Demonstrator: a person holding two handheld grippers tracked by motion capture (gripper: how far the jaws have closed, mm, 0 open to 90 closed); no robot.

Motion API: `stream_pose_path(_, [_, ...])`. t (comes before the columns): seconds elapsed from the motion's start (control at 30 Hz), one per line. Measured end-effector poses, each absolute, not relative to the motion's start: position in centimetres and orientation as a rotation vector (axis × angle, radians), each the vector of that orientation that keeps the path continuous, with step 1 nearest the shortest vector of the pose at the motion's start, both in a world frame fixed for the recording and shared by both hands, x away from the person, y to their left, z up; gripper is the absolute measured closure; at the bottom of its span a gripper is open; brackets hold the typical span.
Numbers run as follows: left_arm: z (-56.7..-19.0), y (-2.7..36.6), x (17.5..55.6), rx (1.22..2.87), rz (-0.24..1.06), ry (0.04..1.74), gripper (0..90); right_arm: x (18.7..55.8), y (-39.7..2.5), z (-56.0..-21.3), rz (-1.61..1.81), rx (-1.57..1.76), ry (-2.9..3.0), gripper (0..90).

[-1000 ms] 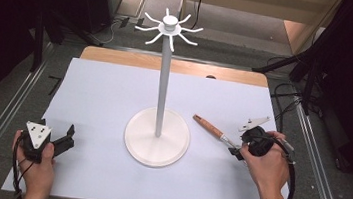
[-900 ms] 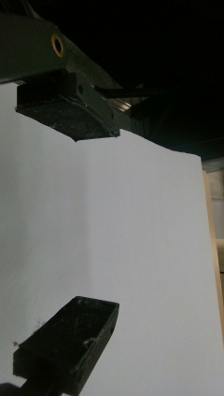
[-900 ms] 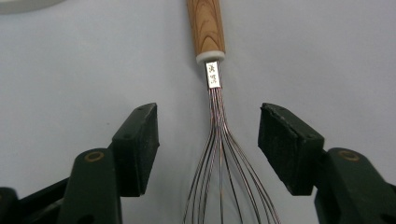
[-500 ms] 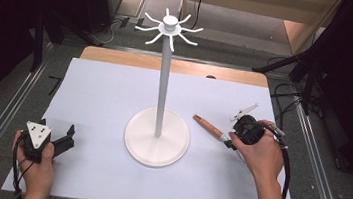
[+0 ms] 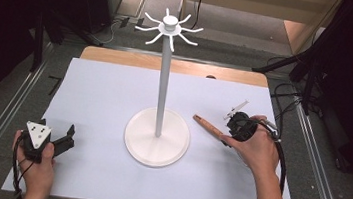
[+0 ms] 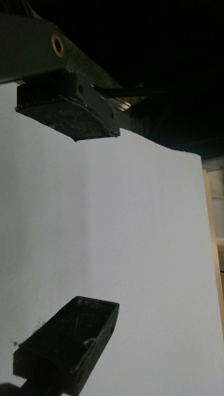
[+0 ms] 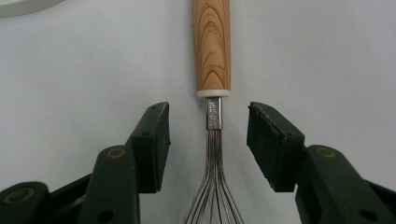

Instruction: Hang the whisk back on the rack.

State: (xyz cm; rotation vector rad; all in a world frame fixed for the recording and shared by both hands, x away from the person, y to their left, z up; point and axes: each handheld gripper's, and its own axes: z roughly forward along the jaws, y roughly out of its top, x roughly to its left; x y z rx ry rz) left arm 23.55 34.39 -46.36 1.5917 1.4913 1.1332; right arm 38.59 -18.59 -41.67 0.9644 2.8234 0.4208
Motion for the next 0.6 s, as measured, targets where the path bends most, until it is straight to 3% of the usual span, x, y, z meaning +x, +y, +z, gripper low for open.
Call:
stream_pose_path(0.07, [-46.4,34.3,23.6,1.595,1.135,1.489,14.5,38.8,-18.5,-41.8,0.408,0.978,2.848,48.1])
stream_pose_path(0.6, [-46.4,34.3,23.6,1.593,1.137,1.488,14.5,40.3,-16.8,-42.4,0.360,0.980,2.869,57.0])
